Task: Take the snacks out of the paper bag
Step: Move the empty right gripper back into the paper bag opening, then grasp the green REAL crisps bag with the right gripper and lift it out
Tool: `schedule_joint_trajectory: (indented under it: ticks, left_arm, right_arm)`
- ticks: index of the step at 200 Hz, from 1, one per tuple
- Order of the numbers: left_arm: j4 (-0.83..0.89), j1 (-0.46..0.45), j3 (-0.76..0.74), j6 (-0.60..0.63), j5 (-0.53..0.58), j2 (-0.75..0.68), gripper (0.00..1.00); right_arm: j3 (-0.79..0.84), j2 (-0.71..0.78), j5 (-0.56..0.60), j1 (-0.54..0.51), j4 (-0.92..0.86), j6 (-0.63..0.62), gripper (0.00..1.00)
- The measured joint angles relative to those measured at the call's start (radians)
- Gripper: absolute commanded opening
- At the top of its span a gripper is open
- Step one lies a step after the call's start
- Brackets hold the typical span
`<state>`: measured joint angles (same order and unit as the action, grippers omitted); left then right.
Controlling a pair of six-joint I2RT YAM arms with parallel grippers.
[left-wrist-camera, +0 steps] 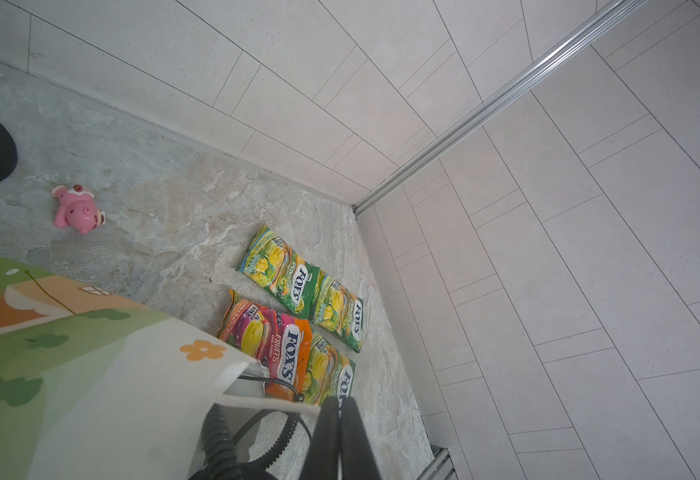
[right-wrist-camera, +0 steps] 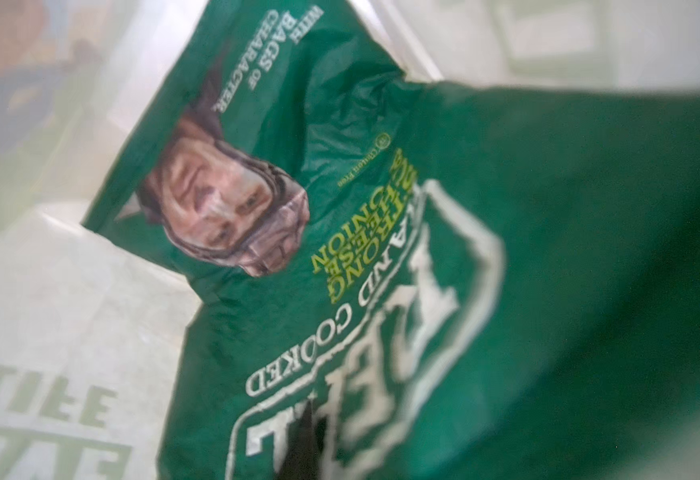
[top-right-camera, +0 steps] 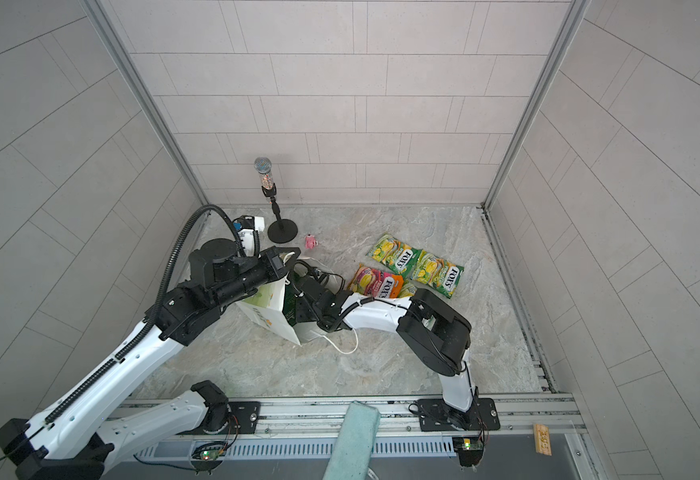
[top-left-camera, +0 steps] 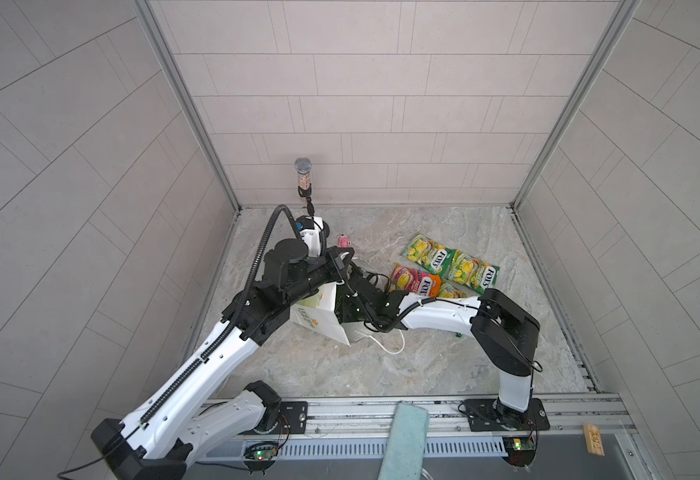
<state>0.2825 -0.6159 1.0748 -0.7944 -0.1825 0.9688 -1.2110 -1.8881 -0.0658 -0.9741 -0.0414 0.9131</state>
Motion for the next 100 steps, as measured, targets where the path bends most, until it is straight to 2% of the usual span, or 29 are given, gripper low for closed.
schedule_joint_trajectory:
  ticks: [100]
  left_arm:
    - [0.062, 0.000, 0.000, 0.043, 0.052, -0.061, 0.00]
  right_arm:
    - [0.168, 0.215, -0.081, 0.058, 0.129, -0.042, 0.00]
